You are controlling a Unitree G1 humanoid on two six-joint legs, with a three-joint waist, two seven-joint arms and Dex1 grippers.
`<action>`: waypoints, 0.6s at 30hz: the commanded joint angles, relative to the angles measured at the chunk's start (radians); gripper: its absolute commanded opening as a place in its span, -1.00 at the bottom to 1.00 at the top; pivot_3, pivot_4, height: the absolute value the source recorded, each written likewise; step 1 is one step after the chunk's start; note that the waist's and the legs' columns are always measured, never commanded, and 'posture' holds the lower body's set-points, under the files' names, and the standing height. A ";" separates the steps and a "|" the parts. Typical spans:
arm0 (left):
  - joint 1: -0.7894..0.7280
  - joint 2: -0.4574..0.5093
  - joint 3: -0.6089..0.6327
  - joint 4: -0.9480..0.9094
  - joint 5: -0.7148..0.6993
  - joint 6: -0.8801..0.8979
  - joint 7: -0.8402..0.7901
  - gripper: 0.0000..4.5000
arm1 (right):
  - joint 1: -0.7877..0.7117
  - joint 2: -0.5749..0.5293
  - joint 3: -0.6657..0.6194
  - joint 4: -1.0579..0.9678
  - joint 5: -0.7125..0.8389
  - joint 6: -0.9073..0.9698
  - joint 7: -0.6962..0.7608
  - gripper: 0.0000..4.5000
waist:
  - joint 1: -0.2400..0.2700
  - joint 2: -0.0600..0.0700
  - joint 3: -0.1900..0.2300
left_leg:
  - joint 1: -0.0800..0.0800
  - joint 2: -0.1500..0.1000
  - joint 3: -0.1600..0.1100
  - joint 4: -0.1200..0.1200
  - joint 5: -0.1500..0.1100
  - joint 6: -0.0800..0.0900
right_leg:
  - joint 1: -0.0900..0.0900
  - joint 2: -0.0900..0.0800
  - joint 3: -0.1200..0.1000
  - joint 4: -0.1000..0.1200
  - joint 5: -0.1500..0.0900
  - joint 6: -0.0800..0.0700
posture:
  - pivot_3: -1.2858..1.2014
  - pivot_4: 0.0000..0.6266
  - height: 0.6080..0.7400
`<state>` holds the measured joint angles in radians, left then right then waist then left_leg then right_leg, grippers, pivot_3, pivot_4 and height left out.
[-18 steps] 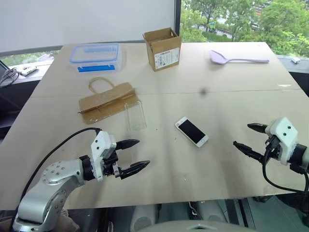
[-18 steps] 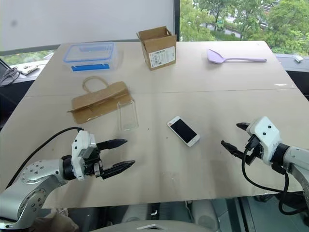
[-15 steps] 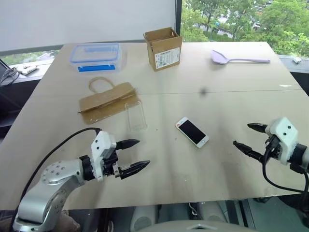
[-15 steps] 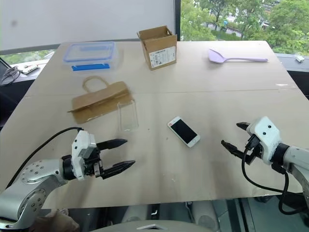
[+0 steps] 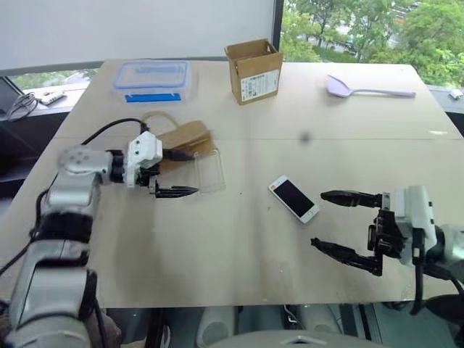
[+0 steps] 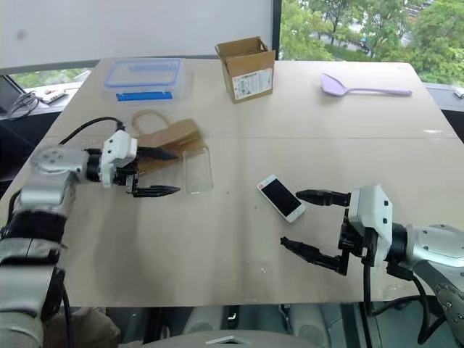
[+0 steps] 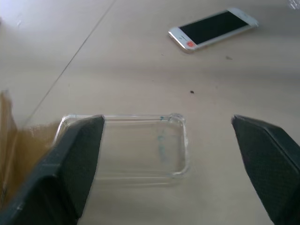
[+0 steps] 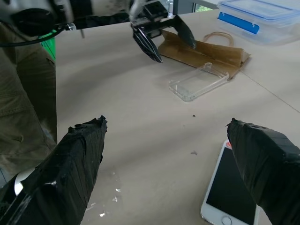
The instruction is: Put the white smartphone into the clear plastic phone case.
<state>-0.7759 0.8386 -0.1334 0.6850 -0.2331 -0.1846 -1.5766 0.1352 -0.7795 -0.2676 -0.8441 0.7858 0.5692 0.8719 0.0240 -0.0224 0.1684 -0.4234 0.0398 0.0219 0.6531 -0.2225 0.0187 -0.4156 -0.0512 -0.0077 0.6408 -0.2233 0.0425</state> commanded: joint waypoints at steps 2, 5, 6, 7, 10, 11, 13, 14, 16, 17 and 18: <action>-0.188 -0.025 -0.188 0.277 0.102 -0.241 -0.038 1.00 | 0.032 -0.003 -0.013 -0.075 0.025 -0.002 -0.048 0.98 | 0.001 -0.001 0.000 | -0.002 0.000 0.000 0.001 0.000 0.000 | -0.001 0.000 0.000 0.000 0.000 0.001 | 0.03 -0.52 1.00; -0.285 -0.076 -0.257 0.457 0.216 -0.388 -0.038 1.00 | 0.079 -0.004 -0.024 -0.111 0.013 -0.003 -0.082 0.98 | -0.005 -0.001 0.000 | -0.003 0.000 0.000 0.001 0.000 0.000 | -0.001 0.000 0.000 0.000 0.000 0.001 | 0.03 -0.52 1.00; -0.303 -0.089 -0.271 0.499 0.249 -0.422 -0.038 1.00 | 0.091 -0.002 -0.027 -0.122 0.014 -0.003 -0.096 0.98 | -0.007 -0.002 0.001 | -0.003 0.000 0.000 0.001 0.000 0.000 | -0.001 0.000 0.000 0.000 0.000 0.001 | 0.03 -0.52 1.00; -0.316 -0.102 -0.279 0.532 0.285 -0.448 -0.037 0.88 | 0.105 0.000 -0.029 -0.134 0.016 -0.002 -0.111 1.00 | -0.010 -0.003 0.001 | -0.003 0.000 0.000 0.001 0.000 0.000 | -0.001 0.000 0.000 0.000 0.000 0.001 | 0.03 -0.52 1.00; -0.333 -0.127 -0.307 0.596 0.381 -0.490 -0.026 0.40 | 0.140 0.005 -0.034 -0.171 0.016 -0.002 -0.153 1.00 | -0.011 -0.004 0.001 | -0.004 0.000 -0.001 0.001 0.000 0.000 | -0.004 0.000 0.000 0.001 0.002 0.004 | 0.03 -0.52 1.00; -0.335 -0.134 -0.311 0.608 0.402 -0.496 -0.018 0.17 | 0.150 0.005 -0.036 -0.179 0.015 -0.002 -0.163 1.00 | -0.010 -0.004 0.001 | -0.003 0.000 -0.001 0.001 0.000 0.000 | -0.003 0.000 0.000 0.001 0.002 0.005 | 0.03 -0.52 1.00; -0.339 -0.153 -0.308 0.626 0.426 -0.488 -0.010 -0.22 | 0.171 0.007 -0.040 -0.196 0.014 -0.004 -0.189 1.00 | -0.008 -0.004 0.001 | 0.000 0.001 -0.001 0.001 0.000 0.000 | 0.000 0.000 0.000 0.002 -0.002 0.004 | 0.03 -0.52 1.00; -0.343 -0.166 -0.292 0.632 0.412 -0.458 -0.021 -0.40 | 0.182 0.005 -0.038 -0.201 0.010 -0.011 -0.203 1.00 | -0.007 -0.004 0.001 | 0.003 0.001 -0.002 0.001 0.000 0.000 | 0.002 0.001 -0.001 0.003 -0.002 0.004 | 0.03 -0.52 1.00; -0.350 -0.180 -0.272 0.638 0.389 -0.417 -0.036 -0.74 | 0.195 -0.002 -0.032 -0.203 0.007 -0.023 -0.221 1.00 | -0.007 -0.003 0.000 | 0.008 0.001 -0.002 0.001 0.000 0.000 | 0.006 0.000 -0.001 0.003 -0.002 0.004 | 0.03 -0.52 1.00; -0.352 -0.184 -0.267 0.639 0.386 -0.408 -0.038 -0.95 | 0.199 -0.006 -0.031 -0.203 0.008 -0.028 -0.225 1.00 | -0.008 -0.003 0.000 | 0.009 0.001 -0.002 0.001 0.000 0.000 | 0.007 0.000 -0.001 0.004 -0.002 0.004 | 0.03 -0.52 1.00; -0.357 -0.190 -0.272 0.636 0.356 -0.356 -0.038 -0.98 | 0.204 -0.007 -0.025 -0.203 0.006 -0.033 -0.233 1.00 | -0.008 -0.003 0.000 | 0.009 0.001 -0.002 0.001 0.000 0.000 | 0.007 -0.001 -0.001 0.004 -0.002 0.004 | 0.03 -0.52 1.00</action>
<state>-1.1254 0.6596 -0.4006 1.3094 0.1337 -0.5970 -1.6108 0.3397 -0.7787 -0.2821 -1.0122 0.7893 0.5619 0.6544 0.0164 -0.0258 0.1682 -0.4146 0.0410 0.0205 0.6548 -0.2223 0.0192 -0.4084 -0.0525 -0.0086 0.6444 -0.2250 0.0459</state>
